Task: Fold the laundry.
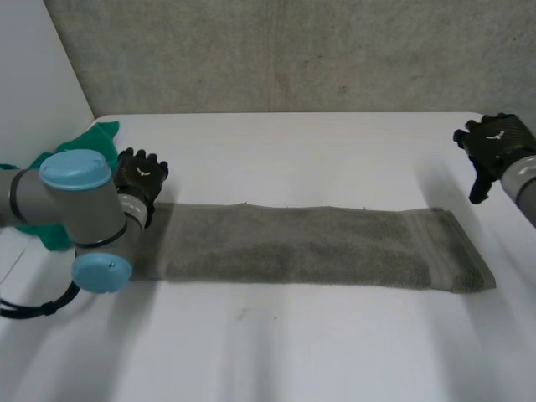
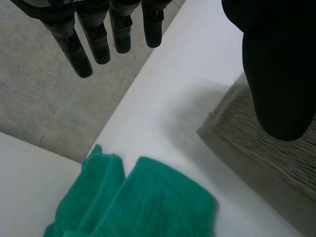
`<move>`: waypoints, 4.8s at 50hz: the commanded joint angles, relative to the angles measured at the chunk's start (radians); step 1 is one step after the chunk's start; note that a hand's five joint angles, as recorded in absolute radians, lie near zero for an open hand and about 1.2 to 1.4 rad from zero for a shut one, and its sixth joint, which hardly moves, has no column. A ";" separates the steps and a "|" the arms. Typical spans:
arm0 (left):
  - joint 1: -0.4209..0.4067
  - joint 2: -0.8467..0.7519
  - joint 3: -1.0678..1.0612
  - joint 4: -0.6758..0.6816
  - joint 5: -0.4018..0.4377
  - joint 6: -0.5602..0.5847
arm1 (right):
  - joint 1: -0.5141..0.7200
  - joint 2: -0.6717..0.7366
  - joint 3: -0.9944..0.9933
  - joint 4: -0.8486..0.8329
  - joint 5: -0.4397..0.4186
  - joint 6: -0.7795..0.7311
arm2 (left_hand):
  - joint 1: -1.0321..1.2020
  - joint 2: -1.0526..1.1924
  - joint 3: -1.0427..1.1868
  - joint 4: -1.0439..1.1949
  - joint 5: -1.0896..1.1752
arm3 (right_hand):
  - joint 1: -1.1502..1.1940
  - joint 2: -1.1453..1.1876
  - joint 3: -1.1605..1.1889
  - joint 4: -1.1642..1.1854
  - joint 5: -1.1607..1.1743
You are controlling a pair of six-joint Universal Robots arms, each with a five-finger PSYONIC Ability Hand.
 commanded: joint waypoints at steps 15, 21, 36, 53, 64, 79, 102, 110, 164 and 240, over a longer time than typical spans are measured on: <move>-0.025 0.244 -0.310 0.007 0.030 -0.116 | -0.214 -0.161 0.530 0.018 -0.283 0.005 | -0.015 -0.023 -0.029 -0.026 -0.047 | 0.281 0.261 0.266 0.249 0.236; -0.031 0.233 -0.313 0.010 0.030 -0.122 | -0.210 -0.103 0.550 -0.082 -0.288 0.007 | -0.018 -0.026 -0.032 -0.029 -0.050 | 0.393 0.372 0.378 0.360 0.347; -0.031 0.244 -0.336 0.025 0.030 -0.122 | -0.258 -0.084 0.495 -0.154 -0.257 -0.004 | -0.018 -0.026 -0.032 -0.029 -0.050 | 1.199 1.179 1.184 1.167 1.154; -0.031 0.265 -0.347 0.024 0.029 -0.123 | -0.182 -0.140 0.338 -0.154 -0.131 -0.202 | -0.019 -0.027 -0.033 -0.030 -0.051 | 1.199 1.179 1.184 1.167 1.154; -0.033 0.299 -0.350 0.027 0.024 -0.125 | 0.367 -0.149 0.249 -0.289 -0.208 -0.128 | -0.019 -0.027 -0.033 -0.030 -0.051 | 1.199 1.179 1.184 1.167 1.154; -0.056 0.293 -0.353 0.025 0.023 -0.127 | 0.659 0.167 0.065 -0.277 -0.266 -0.122 | -0.019 -0.027 -0.033 -0.030 -0.051 | 0.302 0.281 0.287 0.269 0.256; -0.235 0.236 -0.269 0.027 0.029 -0.163 | 0.214 -0.055 0.408 -0.002 -0.127 0.122 | -0.019 -0.027 -0.033 -0.030 -0.051 | 0.515 0.495 0.500 0.482 0.470; -0.229 0.247 -0.281 0.025 0.027 -0.163 | 0.211 -0.057 0.355 -0.059 -0.108 0.105 | -0.019 -0.027 -0.033 -0.030 -0.051 | 1.199 1.179 1.184 1.167 1.154; -0.255 0.376 -0.243 -0.053 0.086 -0.492 | 0.478 -0.112 0.142 0.111 -0.031 0.442 | -0.012 -0.020 -0.026 -0.023 -0.044 | -0.023 -0.043 -0.037 -0.055 -0.068; -0.364 0.252 -0.341 -0.007 0.018 -0.259 | 0.191 -0.368 0.613 -0.102 0.016 0.073 | 0.105 0.097 0.091 0.094 0.073 | 0.146 0.126 0.131 0.114 0.101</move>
